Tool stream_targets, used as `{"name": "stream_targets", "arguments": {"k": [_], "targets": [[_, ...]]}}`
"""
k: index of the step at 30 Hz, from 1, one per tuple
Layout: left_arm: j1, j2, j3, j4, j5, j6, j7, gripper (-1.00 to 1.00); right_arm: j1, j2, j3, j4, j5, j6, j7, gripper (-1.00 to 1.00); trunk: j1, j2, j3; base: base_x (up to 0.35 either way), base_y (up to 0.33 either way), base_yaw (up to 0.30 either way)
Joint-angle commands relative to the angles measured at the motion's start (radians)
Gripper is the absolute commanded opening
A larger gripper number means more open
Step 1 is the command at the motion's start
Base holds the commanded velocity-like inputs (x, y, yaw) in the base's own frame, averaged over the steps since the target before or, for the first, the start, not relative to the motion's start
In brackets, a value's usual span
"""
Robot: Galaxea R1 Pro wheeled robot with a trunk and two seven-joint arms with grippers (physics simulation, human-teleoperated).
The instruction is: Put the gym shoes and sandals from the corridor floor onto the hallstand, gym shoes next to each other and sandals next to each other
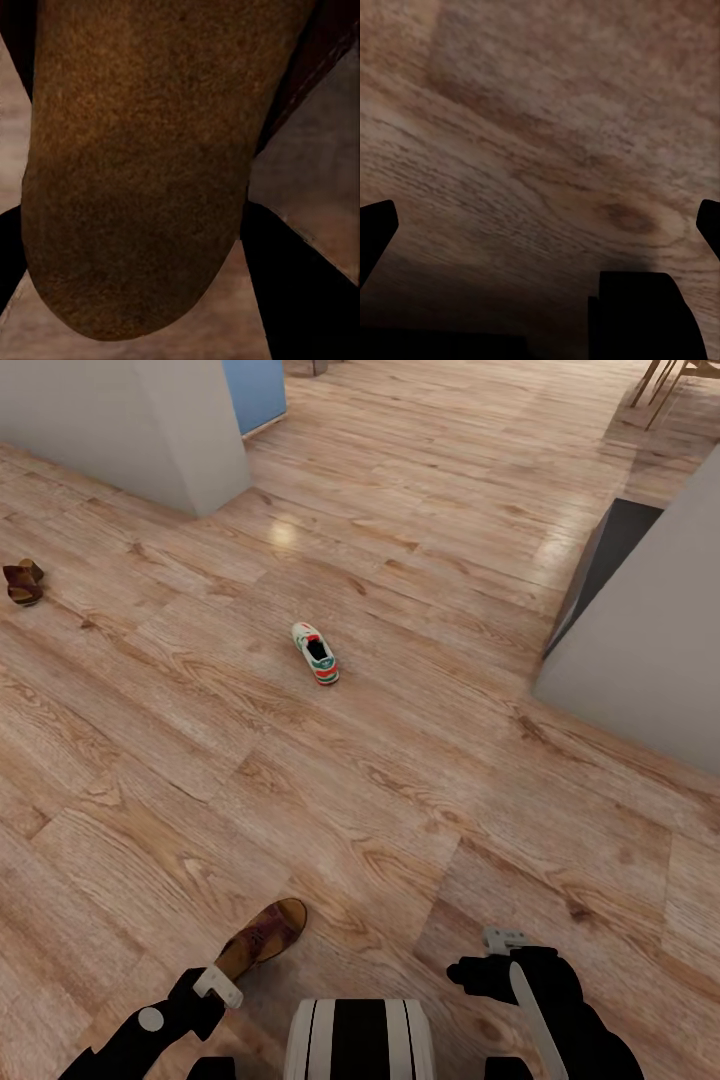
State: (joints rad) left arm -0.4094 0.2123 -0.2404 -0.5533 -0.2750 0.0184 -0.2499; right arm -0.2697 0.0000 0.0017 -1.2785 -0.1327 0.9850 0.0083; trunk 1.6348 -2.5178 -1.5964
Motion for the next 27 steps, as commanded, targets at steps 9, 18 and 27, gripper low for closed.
{"name": "stream_targets", "arguments": {"k": [9, 18, 27], "targets": [[0.000, 0.001, -0.001, -0.002, -0.012, 0.002, 0.000, -1.00, 0.000, 0.000, 0.000, -0.001, -0.002, 0.004, 0.001, 1.00, 0.000, 0.000, -0.001, 0.000, 0.000, 0.000], [0.000, 0.000, 0.018, -0.002, -0.002, -0.002, -0.003, -1.00, 0.000, 0.000, 0.000, -0.001, -0.002, 0.004, 0.001, 1.00, -0.001, 0.000, 0.003, 0.000, 0.000, 0.000], [0.000, -0.039, 0.039, -0.004, 0.022, -0.011, -0.003, -1.00, 0.000, 0.001, 0.000, 0.001, -0.002, 0.004, 0.001, 1.00, -0.005, 0.002, 0.038, 0.000, 0.000, 0.000]]}}
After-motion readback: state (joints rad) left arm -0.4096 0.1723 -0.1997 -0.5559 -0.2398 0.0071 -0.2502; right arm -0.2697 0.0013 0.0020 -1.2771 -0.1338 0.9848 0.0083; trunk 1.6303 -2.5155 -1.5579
